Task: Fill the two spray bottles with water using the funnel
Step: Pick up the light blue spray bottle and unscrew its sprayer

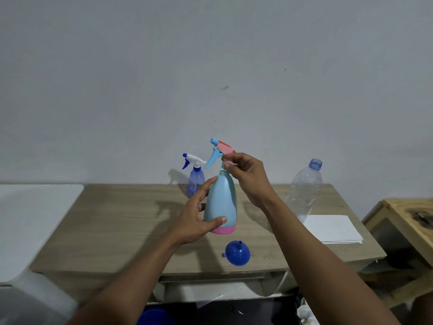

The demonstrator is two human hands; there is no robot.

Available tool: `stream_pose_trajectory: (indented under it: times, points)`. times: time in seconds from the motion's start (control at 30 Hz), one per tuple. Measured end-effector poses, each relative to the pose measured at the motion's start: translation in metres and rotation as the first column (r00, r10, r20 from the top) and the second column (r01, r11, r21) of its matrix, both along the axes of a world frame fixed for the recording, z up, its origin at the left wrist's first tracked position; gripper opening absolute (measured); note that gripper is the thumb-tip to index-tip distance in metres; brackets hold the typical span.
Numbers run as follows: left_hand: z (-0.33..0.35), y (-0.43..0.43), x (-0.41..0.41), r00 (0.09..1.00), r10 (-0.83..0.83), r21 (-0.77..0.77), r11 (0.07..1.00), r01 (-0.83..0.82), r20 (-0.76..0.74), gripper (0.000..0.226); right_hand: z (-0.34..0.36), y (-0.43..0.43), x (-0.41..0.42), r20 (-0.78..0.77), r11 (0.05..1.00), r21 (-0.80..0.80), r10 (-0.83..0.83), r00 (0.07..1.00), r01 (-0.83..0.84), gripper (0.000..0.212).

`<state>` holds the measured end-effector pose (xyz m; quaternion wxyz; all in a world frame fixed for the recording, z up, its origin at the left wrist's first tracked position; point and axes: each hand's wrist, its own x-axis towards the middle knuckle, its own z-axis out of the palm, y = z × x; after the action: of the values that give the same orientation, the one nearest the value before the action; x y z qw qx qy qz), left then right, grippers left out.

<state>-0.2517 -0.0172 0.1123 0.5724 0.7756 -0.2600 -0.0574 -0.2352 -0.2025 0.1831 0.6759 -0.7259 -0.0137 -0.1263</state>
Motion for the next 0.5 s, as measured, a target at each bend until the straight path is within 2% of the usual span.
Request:
stream_pose_trajectory:
  times: [0.2,0.33,0.4,0.5]
  points:
    - [-0.010,-0.003,0.002,1.000,0.004,-0.003,1.000,-0.004,-0.015,0.099,0.012,-0.005,0.004,0.122,0.984,0.154,-0.110,0.986,0.090,0.017]
    - [-0.027,-0.002,0.004,1.000,0.021,-0.012,1.000,-0.021,-0.014,0.097,0.029,-0.023,0.015,0.228,0.961,0.186,-0.247,0.942,0.207,0.016]
    - [-0.038,0.000,0.004,0.999,0.040,-0.007,0.999,-0.040,-0.018,0.096,0.030,-0.037,0.019,0.243,0.953,0.160,-0.290,0.926,0.256,0.015]
    - [-0.058,0.004,0.004,0.994,0.106,0.007,0.994,-0.106,-0.024,0.095,0.005,-0.060,0.022,0.176,0.946,-0.038,-0.311,0.934,0.322,0.013]
